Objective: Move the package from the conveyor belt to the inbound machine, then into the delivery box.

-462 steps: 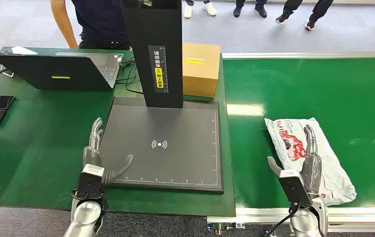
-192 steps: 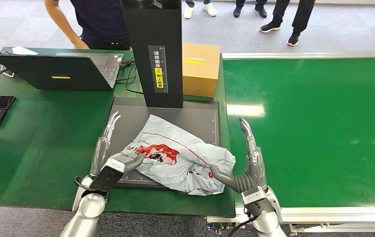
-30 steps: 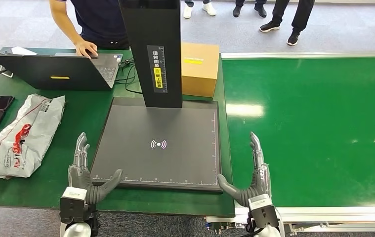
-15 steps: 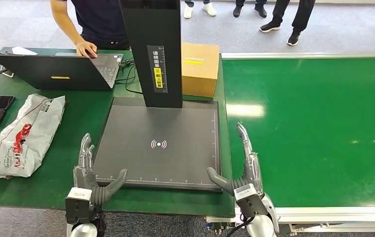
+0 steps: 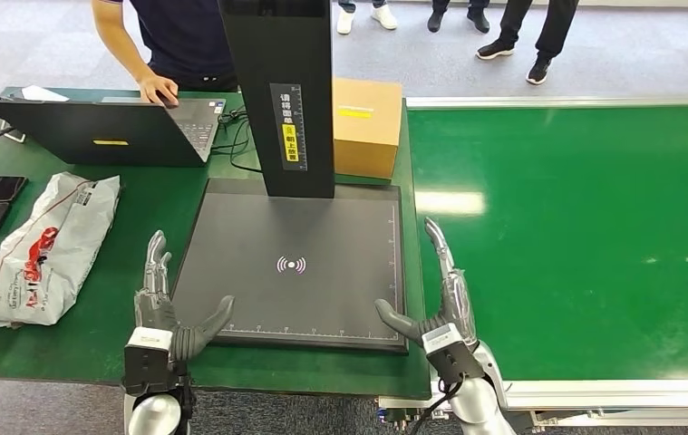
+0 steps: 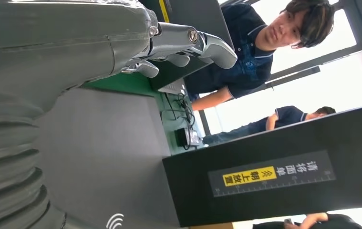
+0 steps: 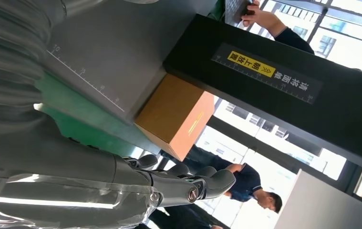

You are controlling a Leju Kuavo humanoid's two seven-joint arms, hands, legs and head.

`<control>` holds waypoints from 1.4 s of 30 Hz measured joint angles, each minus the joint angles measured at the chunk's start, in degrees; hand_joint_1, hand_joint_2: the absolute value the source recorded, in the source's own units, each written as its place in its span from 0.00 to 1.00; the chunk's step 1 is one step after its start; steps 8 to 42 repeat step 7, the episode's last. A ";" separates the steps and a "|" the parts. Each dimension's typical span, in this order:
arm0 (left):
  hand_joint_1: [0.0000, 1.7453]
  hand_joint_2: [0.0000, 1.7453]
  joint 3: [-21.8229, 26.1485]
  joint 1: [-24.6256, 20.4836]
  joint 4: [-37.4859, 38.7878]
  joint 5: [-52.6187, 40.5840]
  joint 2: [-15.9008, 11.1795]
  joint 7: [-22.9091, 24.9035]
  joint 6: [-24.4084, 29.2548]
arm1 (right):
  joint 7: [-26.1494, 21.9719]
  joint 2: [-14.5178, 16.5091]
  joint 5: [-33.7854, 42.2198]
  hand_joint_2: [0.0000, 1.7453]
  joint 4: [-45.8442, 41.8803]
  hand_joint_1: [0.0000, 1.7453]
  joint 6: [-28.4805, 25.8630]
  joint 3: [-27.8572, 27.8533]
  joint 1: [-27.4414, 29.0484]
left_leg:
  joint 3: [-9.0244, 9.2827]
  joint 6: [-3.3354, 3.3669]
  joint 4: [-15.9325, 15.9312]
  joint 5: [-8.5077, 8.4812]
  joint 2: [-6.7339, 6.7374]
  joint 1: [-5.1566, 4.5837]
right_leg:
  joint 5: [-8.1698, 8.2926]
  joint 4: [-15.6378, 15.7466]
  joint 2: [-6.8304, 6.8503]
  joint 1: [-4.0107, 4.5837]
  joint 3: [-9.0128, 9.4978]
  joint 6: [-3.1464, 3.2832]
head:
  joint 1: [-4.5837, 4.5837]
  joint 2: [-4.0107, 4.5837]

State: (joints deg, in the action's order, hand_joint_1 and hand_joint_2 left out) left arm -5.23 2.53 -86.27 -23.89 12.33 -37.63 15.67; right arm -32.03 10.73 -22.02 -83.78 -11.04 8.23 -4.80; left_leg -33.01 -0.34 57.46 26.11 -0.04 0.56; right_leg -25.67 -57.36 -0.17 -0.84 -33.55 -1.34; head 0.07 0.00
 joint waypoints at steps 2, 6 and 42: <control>0.00 1.00 0.14 -0.14 0.25 -0.28 0.00 0.67 0.85 | -0.74 -0.04 0.34 1.00 1.92 0.00 -0.01 -0.02 -1.29 | 0.00 0.00 0.00 0.00 0.00 0.00 | 0.00 0.00 0.00 0.00 0.00 0.00 | 0.00 0.00; 0.00 1.00 0.33 -0.72 1.24 -1.69 -0.02 1.45 3.25 | -1.30 -0.14 1.38 1.00 5.21 0.00 -0.04 -0.11 -3.46 | 0.01 0.00 0.00 0.00 0.00 0.00 | 0.00 0.00 0.00 0.00 0.00 0.00 | 0.01 0.00; 0.00 1.00 0.33 -0.79 1.38 -1.97 -0.02 1.44 3.61 | -1.29 -0.15 1.60 1.00 5.56 0.00 -0.04 -0.14 -3.67 | 0.01 0.00 0.00 0.00 0.00 0.00 | 0.00 0.00 0.00 0.00 -0.01 0.00 | 0.01 0.00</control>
